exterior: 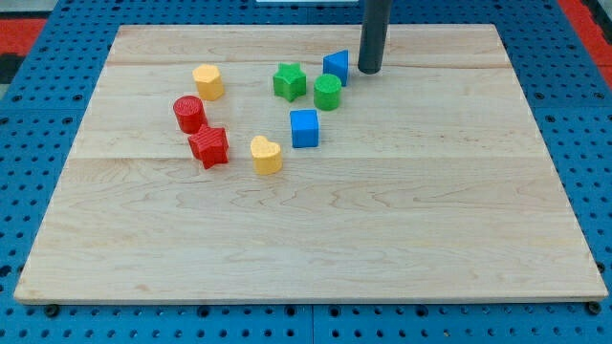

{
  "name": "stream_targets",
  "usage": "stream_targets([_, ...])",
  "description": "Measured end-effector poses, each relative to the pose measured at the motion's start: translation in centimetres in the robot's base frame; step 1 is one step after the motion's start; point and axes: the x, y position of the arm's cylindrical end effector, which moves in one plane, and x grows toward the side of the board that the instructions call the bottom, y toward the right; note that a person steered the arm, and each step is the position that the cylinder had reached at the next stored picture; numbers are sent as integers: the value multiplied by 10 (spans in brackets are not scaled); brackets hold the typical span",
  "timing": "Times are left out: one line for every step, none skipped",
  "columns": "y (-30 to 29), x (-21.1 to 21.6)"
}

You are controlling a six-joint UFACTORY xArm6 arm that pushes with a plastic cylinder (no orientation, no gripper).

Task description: Place the blue triangle in between the green star and the yellow hexagon

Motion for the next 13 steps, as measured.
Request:
stream_targets([0, 11])
stream_targets([-15, 15])
stream_targets([-21, 4])
stream_targets([-27, -13])
stream_targets([-49, -22])
stream_targets([-67, -25])
stream_targets([-79, -27])
stream_targets([-100, -29])
stream_targets([-119, -29])
stream_targets([-128, -27])
stream_targets([-130, -25])
stream_targets([-139, -23])
stream_targets([-144, -23])
